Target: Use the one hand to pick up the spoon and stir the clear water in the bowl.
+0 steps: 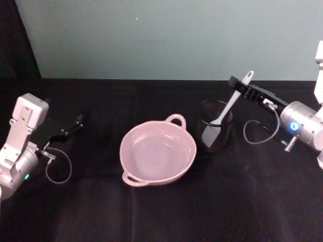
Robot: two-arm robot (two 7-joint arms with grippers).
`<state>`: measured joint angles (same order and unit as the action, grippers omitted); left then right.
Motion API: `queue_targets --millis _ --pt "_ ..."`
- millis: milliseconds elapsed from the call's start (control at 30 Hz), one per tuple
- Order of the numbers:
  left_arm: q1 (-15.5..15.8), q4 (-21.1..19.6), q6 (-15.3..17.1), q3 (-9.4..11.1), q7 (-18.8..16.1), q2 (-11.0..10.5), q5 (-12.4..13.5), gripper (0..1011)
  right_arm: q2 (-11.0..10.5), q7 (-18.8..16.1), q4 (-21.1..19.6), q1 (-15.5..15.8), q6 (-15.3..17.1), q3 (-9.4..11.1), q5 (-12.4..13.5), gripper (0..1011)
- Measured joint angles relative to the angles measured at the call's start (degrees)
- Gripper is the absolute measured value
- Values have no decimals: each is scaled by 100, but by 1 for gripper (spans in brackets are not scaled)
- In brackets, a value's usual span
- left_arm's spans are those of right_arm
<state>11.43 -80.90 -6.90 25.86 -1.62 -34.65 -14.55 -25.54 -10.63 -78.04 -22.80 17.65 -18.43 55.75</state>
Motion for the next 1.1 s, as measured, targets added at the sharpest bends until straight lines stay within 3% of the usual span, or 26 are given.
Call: queue_targets --millis 100,400,833,967,1100 --pt "0 0 0 0 0 0 0 1011 0 0 0 0 0 0 0 448" --pt "0 0 0 0 0 0 0 1011 0 2 0 0 0 0 0 132" --pt "0 0 0 0 0 0 0 1011 -6 -7 0 1 -23 -8 -16 114" --pt "0 0 0 0 0 0 0 1011 -118 -154 -115 40 -359 -95 -260 114" --pt "0 0 0 0 0 0 0 1011 -272 -286 -380 64 -467 -110 -408 114"
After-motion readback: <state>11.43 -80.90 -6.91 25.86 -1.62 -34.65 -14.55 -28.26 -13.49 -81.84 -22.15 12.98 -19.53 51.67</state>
